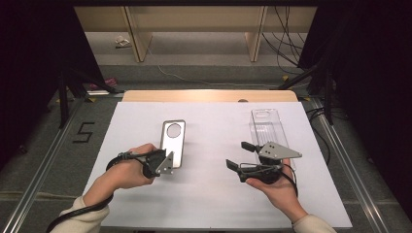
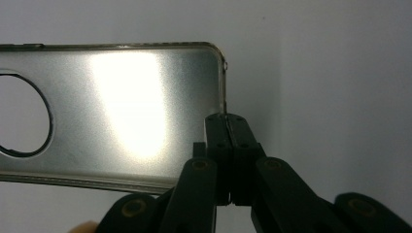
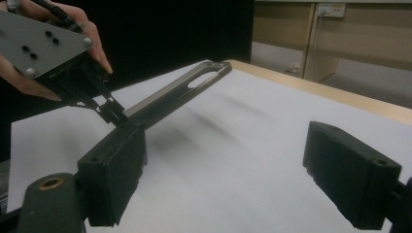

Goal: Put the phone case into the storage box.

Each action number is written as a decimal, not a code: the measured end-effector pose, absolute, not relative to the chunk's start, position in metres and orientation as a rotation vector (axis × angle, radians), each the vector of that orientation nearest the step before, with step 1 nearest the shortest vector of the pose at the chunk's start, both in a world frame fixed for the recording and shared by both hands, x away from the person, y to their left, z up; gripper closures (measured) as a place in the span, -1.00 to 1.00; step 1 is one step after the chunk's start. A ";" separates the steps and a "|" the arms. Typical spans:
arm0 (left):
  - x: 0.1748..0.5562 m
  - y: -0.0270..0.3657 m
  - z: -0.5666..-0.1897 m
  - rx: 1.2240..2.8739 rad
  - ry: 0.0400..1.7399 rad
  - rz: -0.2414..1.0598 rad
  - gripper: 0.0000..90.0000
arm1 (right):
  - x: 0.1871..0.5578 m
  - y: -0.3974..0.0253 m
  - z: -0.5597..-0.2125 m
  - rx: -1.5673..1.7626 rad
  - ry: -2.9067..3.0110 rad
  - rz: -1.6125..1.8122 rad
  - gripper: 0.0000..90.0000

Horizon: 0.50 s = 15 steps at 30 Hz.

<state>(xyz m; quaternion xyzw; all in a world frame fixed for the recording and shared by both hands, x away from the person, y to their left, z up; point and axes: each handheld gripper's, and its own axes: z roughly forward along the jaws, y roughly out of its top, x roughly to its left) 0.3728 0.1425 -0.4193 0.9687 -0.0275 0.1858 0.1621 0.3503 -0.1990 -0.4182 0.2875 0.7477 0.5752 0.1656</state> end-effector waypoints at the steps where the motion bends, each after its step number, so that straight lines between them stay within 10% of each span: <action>1: 0.372 0.141 -0.419 2.763 -0.083 0.533 0.97 | 0.351 -0.198 -0.418 0.819 2.131 1.638 -0.62; 15: 0.364 0.130 -0.413 2.737 -0.133 0.529 0.97 | 0.366 -0.175 -0.419 0.823 2.155 1.652 -0.62</action>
